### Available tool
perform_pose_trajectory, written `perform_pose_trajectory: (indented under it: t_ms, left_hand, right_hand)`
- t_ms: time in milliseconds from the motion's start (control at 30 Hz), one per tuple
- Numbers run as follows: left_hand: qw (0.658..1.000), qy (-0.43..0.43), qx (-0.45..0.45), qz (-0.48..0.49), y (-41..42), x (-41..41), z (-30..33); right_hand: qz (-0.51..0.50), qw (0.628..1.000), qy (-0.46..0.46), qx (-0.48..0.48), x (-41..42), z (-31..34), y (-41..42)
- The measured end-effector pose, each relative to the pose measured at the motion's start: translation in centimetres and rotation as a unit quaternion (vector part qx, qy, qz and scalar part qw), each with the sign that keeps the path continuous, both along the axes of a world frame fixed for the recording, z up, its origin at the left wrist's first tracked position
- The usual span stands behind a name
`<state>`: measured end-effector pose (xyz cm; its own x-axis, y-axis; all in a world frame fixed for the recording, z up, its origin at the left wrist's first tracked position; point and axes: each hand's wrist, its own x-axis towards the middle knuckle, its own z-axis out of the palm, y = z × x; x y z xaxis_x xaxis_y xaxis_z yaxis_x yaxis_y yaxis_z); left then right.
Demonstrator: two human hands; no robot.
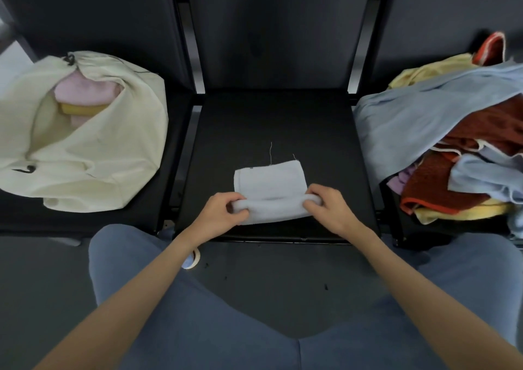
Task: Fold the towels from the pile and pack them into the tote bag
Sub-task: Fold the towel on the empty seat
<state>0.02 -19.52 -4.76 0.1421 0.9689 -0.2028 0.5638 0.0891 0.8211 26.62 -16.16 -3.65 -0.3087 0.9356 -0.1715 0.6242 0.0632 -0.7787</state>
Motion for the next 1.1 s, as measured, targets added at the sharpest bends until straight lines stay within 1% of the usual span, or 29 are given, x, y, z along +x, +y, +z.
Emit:
perform_pose_trajectory:
  t_ms: [67,133,200,300,367,433,567,633,733,800,867,933,967,1033,1100]
  left_hand:
    - [0.998,-0.041,-0.01,0.047,0.4,0.3,0.2]
    - [0.992,-0.064,-0.012,0.107,1.1,0.7,0.5]
    - [0.981,-0.1,-0.023,0.167,1.9,1.1,0.7]
    - [0.958,-0.144,-0.059,0.24,3.4,1.7,0.7]
    - [0.945,-0.158,-0.092,0.27,4.2,2.2,0.9]
    - [0.94,-0.163,-0.122,0.274,4.7,2.7,0.8]
    - [0.947,-0.143,-0.143,0.251,5.0,3.0,-0.5]
    - [0.953,-0.102,-0.135,0.252,4.9,3.2,-1.2]
    - [0.956,0.009,-0.139,0.258,4.8,3.1,-2.2]
    - [0.945,0.091,-0.173,0.262,4.8,2.9,-2.9]
    - [0.939,0.134,-0.193,0.25,4.7,2.9,-3.4]
    - [0.943,0.128,-0.194,0.24,4.7,2.9,-3.5]
    - [0.944,0.108,-0.194,0.243,4.7,2.8,-3.5]
    - [0.948,0.038,-0.176,0.263,4.2,2.6,-2.8]
    - [0.945,-0.045,-0.146,0.288,3.5,1.8,-1.5]
  right_hand:
    - [-0.046,0.995,0.079,-0.03,-0.3,0.1,0.3]
    - [-0.109,0.981,0.144,-0.065,-0.9,-0.1,0.9]
    - [-0.162,0.965,0.184,-0.098,-1.4,-0.5,1.4]
    - [-0.186,0.95,0.211,-0.133,-1.7,-0.9,2.1]
    - [-0.19,0.952,0.198,-0.135,-1.9,-1.4,2.5]
    - [-0.196,0.957,0.174,-0.125,-2.1,-2.1,2.8]
    - [-0.215,0.961,0.144,-0.093,-2.7,-3.0,3.2]
    - [-0.228,0.962,0.126,-0.084,-2.9,-3.3,3.3]
    - [-0.243,0.963,0.068,-0.092,-3.2,-3.9,3.6]
    - [-0.251,0.96,0.024,-0.119,-3.3,-4.3,3.8]
    - [-0.239,0.962,-0.013,-0.128,-3.6,-4.3,3.9]
    - [-0.225,0.968,-0.047,-0.105,-4.1,-4.0,3.9]
    - [-0.218,0.97,-0.06,-0.086,-4.2,-3.9,4.0]
    - [-0.203,0.976,-0.057,-0.058,-4.7,-3.3,4.0]
    - [-0.198,0.978,-0.017,-0.063,-5.5,-2.6,4.0]
